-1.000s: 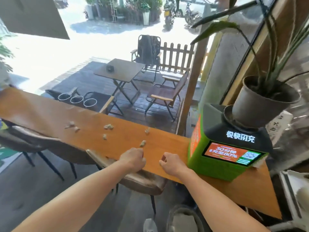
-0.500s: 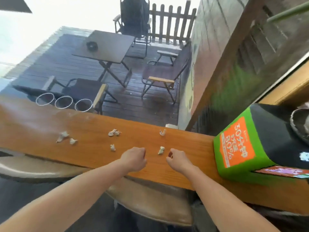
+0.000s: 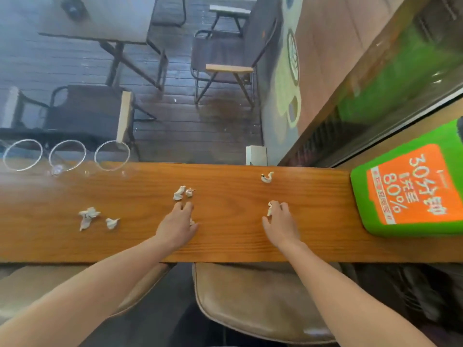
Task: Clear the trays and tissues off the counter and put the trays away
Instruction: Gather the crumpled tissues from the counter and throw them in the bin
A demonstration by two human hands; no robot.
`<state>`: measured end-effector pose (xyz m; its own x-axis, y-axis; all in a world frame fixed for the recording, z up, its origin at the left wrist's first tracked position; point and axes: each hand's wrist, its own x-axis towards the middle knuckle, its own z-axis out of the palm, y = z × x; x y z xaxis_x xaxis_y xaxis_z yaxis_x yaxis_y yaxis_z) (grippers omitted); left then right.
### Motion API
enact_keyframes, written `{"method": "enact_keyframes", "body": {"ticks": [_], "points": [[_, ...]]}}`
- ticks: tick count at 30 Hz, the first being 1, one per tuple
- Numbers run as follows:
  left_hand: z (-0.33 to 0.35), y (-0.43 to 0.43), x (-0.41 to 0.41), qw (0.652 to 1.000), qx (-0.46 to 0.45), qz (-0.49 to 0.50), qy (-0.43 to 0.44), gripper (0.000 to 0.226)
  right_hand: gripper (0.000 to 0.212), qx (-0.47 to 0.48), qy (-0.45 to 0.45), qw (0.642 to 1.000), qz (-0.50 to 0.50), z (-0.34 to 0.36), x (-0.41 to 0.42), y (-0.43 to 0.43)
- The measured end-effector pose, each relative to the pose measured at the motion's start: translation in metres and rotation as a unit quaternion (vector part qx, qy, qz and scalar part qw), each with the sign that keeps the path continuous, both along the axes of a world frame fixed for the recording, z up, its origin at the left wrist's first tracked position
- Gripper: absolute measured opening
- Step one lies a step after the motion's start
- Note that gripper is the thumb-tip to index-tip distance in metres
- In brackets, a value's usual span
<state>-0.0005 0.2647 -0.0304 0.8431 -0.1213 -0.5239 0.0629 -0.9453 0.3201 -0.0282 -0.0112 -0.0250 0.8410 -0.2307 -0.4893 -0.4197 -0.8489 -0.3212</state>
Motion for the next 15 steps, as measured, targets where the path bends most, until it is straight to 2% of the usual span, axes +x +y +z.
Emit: {"method": "enact_keyframes", "body": {"ticks": [6,12,15], "points": [[-0.025,0.006,-0.003,1.0,-0.018,-0.001,0.011,0.033,0.04,-0.03,0.021,0.999,0.013,-0.028,0.011,0.0],[-0.04,0.012,-0.005,0.999,-0.032,0.027,-0.013,0.016,0.014,-0.029,-0.021,0.999,0.04,-0.047,0.011,-0.001],[-0.041,0.014,-0.001,0.999,-0.028,0.018,-0.014,0.011,0.019,-0.01,-0.016,0.999,0.044,-0.052,0.015,-0.001]]}}
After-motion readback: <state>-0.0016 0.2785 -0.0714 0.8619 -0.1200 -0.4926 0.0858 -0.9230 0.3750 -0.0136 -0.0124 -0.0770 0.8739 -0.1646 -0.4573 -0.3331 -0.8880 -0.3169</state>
